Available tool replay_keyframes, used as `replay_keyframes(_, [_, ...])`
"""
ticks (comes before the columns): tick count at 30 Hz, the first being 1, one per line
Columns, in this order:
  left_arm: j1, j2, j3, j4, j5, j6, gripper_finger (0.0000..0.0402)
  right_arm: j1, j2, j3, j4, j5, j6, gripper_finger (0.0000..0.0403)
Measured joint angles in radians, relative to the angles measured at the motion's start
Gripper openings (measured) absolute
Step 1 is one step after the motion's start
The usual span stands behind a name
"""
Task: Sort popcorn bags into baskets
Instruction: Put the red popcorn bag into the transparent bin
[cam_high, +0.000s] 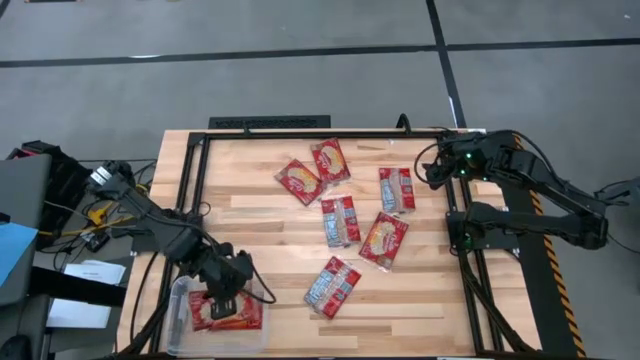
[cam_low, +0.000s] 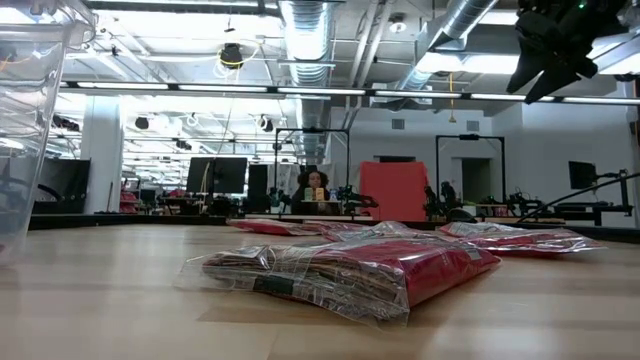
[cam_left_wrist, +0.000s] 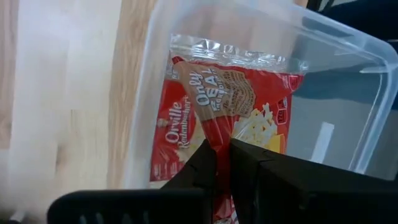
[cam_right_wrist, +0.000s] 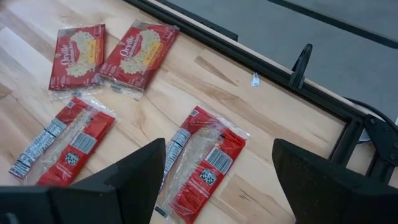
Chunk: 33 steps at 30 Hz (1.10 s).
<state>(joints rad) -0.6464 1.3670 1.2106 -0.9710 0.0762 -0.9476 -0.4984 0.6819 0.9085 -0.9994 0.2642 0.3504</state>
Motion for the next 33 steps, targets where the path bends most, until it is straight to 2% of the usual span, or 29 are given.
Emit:
replay_keyframes(6, [-0.022,0.01,-0.091,0.179,0.018,0.001,0.0007,0.0,0.013,0.0,-0.001,0.0,0.0,0.0317])
replay_keyframes(14, [-0.028,0.01,-0.195,0.251,0.018,0.023,0.0007,0.0,0.013,0.0,-0.001,0.0,0.0,0.0317])
replay_keyframes(19, [-0.027,0.009,-0.253,0.344,0.057,0.029,0.0007,0.0,0.013,0.0,-0.002,0.0,0.0,0.0317])
replay_keyframes(22, [-0.024,0.009,-0.26,0.348,0.034,0.044,0.0009,0.0,0.013,0.0,-0.002,0.0,-0.001,0.0317])
replay_keyframes(25, [-0.022,0.009,-0.261,0.338,-0.005,0.053,0.0023,0.0,0.013,0.0,-0.002,0.0,-0.001,0.0317])
replay_keyframes(33, [-0.021,0.009,-0.261,0.344,0.003,0.067,0.0091,0.0,0.013,0.0,-0.002,0.0,-0.001,0.0317])
